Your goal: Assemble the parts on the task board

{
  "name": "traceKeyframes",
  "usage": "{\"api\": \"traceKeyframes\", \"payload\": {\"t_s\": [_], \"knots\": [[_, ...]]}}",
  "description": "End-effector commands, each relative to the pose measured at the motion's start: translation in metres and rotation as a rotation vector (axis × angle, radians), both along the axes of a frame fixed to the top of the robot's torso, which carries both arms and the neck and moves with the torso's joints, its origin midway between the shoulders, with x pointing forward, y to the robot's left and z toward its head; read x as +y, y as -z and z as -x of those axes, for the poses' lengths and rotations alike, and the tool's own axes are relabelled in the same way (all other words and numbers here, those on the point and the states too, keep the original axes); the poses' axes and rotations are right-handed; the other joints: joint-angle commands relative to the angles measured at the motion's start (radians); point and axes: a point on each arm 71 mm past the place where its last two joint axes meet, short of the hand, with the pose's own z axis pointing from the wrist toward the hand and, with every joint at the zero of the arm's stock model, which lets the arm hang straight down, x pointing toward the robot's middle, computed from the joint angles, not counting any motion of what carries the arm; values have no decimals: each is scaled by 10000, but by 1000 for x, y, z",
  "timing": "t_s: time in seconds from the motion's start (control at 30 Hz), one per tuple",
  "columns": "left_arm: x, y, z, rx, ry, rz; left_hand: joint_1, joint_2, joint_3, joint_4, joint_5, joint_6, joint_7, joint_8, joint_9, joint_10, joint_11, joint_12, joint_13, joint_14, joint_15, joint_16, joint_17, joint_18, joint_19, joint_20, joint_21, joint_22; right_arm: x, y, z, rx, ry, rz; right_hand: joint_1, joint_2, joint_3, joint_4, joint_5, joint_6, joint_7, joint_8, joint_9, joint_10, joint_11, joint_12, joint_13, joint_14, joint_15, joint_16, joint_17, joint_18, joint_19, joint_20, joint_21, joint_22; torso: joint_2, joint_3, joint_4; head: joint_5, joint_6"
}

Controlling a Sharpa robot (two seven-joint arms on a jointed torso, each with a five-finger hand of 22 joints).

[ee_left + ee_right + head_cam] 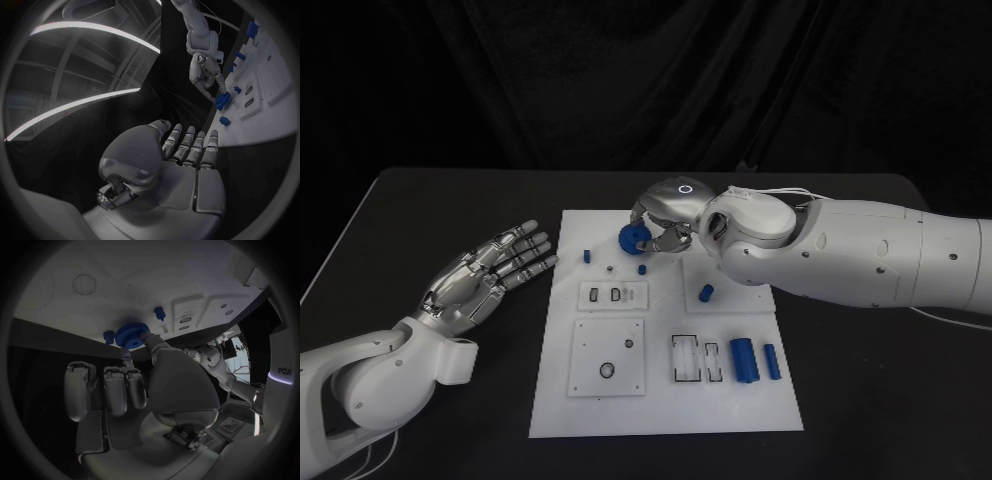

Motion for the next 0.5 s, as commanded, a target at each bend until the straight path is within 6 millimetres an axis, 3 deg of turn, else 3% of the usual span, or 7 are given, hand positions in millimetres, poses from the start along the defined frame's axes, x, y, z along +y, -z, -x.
{"api": "traceKeyframes", "payload": {"t_s": [0.03,0.13,0.5], "knots": [[2,-8,0,-888,-331,619,-110,24,60,-7,20,58,26,34,9,19,62,17,8,-20,29,43,-11,-112,-49,-5,-8,0,0,5,0,147,58,299,-88,-63,115,-17,-75,-344,52,-220,-64,1043,-30,27,2630,1051,-2,26,2630,111,182,78,-89,1893,4,2,-15,4,-2],[2,-8,0,-886,-327,618,-110,24,60,-7,20,58,26,34,9,19,62,17,8,-20,29,43,-11,-112,-49,-5,-8,0,1,5,-1,174,83,344,-107,-82,183,-25,-144,-848,16,-427,-309,1043,-86,27,2630,1051,-39,26,2630,144,104,57,-191,1838,-2,2,-17,5,-13],[2,-8,-1,-882,-310,619,-120,21,72,-13,22,57,28,33,8,18,64,22,8,-20,30,46,-11,-112,-43,-4,-3,1,2,6,-3,233,250,441,15,10,389,-146,23,-1555,-58,-419,-752,1043,-165,27,2630,1051,-113,26,2630,207,-59,-19,-416,1721,4,4,-14,1,-30]]}}
